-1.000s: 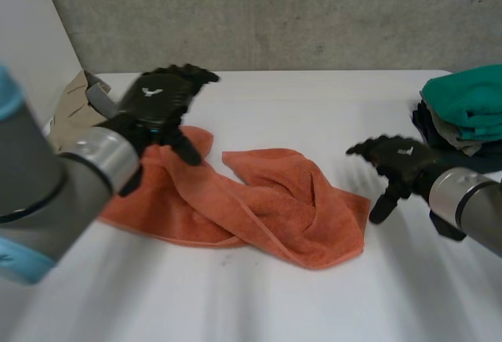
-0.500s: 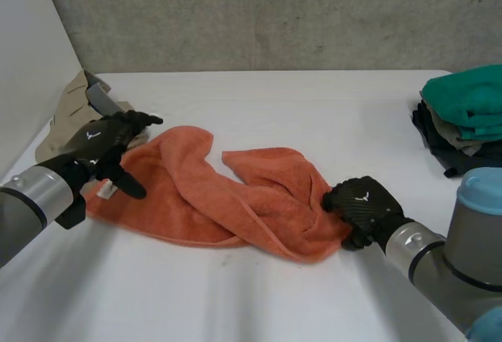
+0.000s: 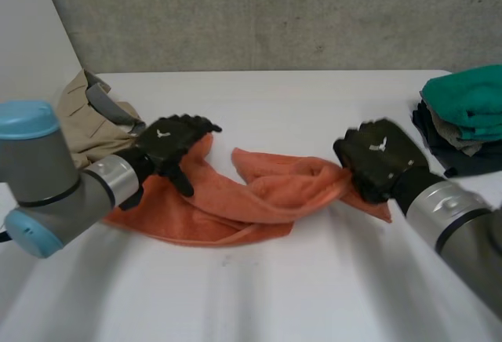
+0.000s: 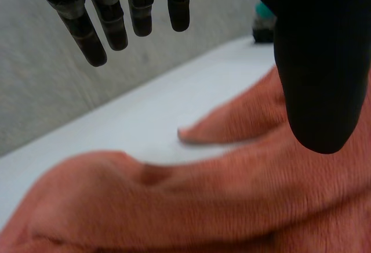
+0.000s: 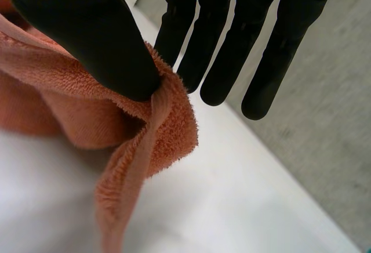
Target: Fold the laundry.
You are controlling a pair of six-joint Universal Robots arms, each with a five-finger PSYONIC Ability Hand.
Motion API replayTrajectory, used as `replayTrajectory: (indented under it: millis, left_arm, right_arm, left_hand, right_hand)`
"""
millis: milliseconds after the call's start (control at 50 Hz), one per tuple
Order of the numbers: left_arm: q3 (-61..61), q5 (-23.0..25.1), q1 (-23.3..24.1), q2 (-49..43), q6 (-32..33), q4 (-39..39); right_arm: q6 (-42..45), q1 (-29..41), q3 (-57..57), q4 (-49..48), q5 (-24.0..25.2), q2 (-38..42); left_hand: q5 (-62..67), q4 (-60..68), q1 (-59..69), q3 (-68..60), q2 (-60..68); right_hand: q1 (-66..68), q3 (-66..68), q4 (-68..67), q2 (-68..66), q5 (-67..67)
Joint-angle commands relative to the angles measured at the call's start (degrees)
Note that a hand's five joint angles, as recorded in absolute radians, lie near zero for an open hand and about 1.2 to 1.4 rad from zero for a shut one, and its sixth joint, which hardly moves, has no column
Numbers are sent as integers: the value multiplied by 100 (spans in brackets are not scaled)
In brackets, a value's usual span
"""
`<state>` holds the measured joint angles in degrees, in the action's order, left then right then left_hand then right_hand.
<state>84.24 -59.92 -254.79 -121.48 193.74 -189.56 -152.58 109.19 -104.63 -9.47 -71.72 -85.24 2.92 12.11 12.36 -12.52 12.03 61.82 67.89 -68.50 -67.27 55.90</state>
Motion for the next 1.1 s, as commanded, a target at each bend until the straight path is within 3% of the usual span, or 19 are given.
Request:
replayTrajectory:
  millis: [20,80,160,180,200,300,360,480,560,640,760,980,1100]
  left_arm:
    - [-908,-177,157,-815,1050,1024]
    - [-1172,-283,219,-1000,1209,1315]
    - [-1542,-459,290,-1203,1298,1615]
    - [-1690,-563,316,-1229,1289,1589]
    - [-1762,-634,333,-1238,1280,1545]
    - [-2429,-1301,395,-1089,1105,747]
    - [-2904,-1697,439,-861,789,-97]
    - [-3651,-1795,509,-448,-1,-1687]
    - [-3749,-1830,571,-202,-232,-2085]
    - [-3442,-2032,580,115,-231,-2112]
    - [-2169,-2427,545,756,-284,-2112]
    - [1433,-1883,966,1162,-416,-2226]
    - [2297,-1874,993,1196,-442,-1770]
  right_arm:
    - [-579,-231,346,349,317,-826]
    - [-869,-346,513,367,370,-1038]
    - [-1124,-416,795,253,352,-837]
    - [-1160,-416,934,227,326,-645]
    - [-1160,-416,1014,218,308,-538]
    - [-985,-258,1778,209,-60,357]
    - [-826,-170,2603,191,-534,964]
    - [-887,111,4299,-570,-1597,1712]
    - [-1115,155,4636,-1667,-1941,1748]
    - [-1222,199,4584,-2638,-1916,1695]
    - [-1239,208,4136,-2542,-1679,1546]
    - [-1064,6,1781,-1725,-756,1659]
    - [-484,-310,936,-1602,-518,2055]
  left_hand:
    - [167,248,223,-206,255]
    - [719,799,775,-758,807]
    - [4110,4191,4166,-4150,4199]
    - [6085,6166,6141,-6124,6173]
    - [6702,6783,6758,-6742,6791]
    - [6708,6789,6764,-6748,6797]
    - [6708,6789,6764,-6748,6797]
    - [6708,6789,6764,-6748,6797]
    - [6708,6789,6764,-6748,6797]
    - [6708,6789,6764,-6748,6797]
    - [6708,6789,6764,-6748,6797]
    - [6708,6789,6764,-6748,6797]
    - [5703,5783,5759,-5742,5791]
  right_hand:
    - [1818,1211,-1150,-1273,1410]
    - [1818,1211,-1150,-1273,1410]
    - [1818,1211,-1150,-1273,1410]
    - [1818,1211,-1150,-1273,1410]
    - [1818,1211,-1150,-1273,1410]
    - [1818,1211,-1150,-1273,1410]
    - [1818,1211,-1150,-1273,1410]
    - [1818,1211,-1150,-1273,1410]
    - [1818,1211,-1150,-1273,1410]
    - [1818,1211,-1150,-1273,1410]
    - [1818,1211,-1150,-1273,1410]
    - [1818,1211,-1150,-1273,1410]
    - [1818,1211,-1150,-1273,1410]
